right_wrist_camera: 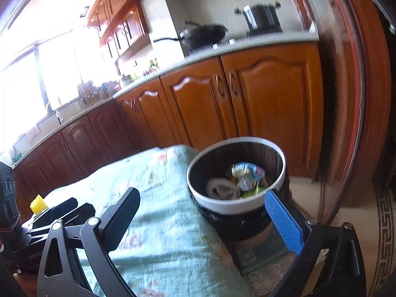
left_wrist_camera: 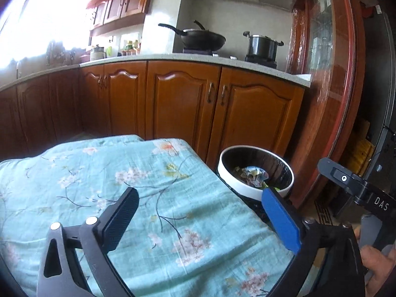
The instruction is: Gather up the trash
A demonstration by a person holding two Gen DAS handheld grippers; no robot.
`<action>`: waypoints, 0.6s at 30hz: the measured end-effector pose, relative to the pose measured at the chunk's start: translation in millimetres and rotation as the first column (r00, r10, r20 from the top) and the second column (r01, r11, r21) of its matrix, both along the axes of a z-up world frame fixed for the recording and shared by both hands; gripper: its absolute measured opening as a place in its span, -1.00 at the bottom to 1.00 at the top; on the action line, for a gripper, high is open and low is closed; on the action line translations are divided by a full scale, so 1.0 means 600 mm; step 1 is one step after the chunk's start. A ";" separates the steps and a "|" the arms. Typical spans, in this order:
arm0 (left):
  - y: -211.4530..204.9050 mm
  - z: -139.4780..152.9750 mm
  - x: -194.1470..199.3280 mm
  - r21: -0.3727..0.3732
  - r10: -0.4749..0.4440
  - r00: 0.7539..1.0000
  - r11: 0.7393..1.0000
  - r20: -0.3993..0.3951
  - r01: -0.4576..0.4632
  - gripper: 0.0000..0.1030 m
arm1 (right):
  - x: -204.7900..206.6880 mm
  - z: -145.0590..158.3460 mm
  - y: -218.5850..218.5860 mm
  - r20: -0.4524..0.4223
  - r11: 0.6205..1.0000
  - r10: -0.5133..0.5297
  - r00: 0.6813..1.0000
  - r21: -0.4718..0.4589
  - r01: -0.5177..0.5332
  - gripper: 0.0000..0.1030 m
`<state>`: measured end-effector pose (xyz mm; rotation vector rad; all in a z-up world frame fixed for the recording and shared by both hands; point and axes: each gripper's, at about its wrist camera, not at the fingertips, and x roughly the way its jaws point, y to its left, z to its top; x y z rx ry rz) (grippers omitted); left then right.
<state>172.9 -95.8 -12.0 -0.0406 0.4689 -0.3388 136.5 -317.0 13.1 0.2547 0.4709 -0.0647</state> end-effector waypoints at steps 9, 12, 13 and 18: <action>0.001 -0.035 -0.062 0.070 0.060 0.994 0.995 0.087 -0.066 0.99 | -0.022 -0.020 0.047 0.056 0.990 -0.013 0.998 -0.137 0.020 1.00; -0.001 -0.044 -0.068 0.095 0.070 0.993 0.992 0.095 -0.079 0.99 | -0.021 -0.034 0.046 0.048 0.991 -0.017 0.999 -0.128 0.023 1.00; -0.001 -0.045 -0.070 0.102 0.074 0.992 0.991 0.099 -0.085 0.99 | -0.021 -0.037 0.047 0.045 0.992 -0.017 0.999 -0.128 0.023 1.00; 0.000 -0.044 -0.054 0.108 0.084 0.991 0.990 0.108 -0.095 0.99 | -0.017 -0.042 0.043 0.053 0.991 -0.022 0.998 -0.130 0.029 1.00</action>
